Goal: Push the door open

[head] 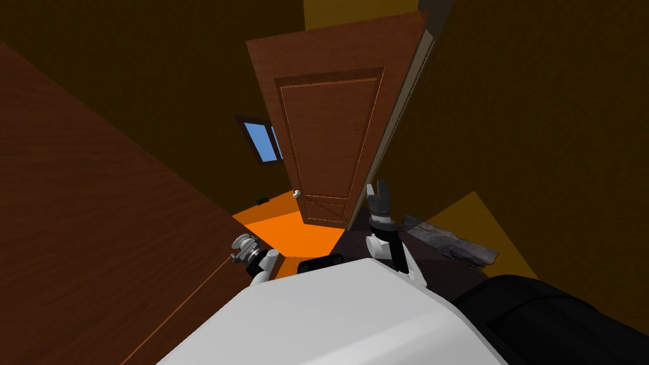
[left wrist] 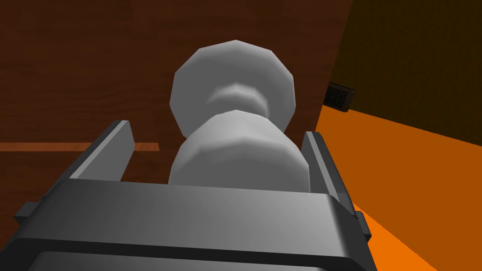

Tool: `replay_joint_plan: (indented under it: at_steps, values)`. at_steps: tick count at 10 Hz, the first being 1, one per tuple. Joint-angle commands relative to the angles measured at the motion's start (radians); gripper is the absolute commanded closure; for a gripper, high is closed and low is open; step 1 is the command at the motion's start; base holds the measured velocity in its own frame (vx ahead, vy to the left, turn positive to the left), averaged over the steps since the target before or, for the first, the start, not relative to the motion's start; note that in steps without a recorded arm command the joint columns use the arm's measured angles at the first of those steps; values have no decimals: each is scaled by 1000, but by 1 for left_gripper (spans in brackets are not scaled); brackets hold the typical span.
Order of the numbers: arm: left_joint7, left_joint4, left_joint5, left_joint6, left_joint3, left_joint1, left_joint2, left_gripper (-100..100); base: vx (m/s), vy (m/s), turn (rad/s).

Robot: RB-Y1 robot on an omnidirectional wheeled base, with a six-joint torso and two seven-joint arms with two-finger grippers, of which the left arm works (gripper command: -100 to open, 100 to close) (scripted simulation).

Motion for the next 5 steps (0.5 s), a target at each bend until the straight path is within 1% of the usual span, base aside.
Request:
replay_joint_plan:
  at_steps: [1, 4, 5]
  values:
    - [4, 3, 1, -26, 33, 7, 11, 100, 66, 62, -45]
    - [-5, 5, 0, -38, 97, 5, 12, 100, 86, 80, -63]
    - [-5, 5, 0, -38, 97, 5, 12, 100, 57, 62, -5]
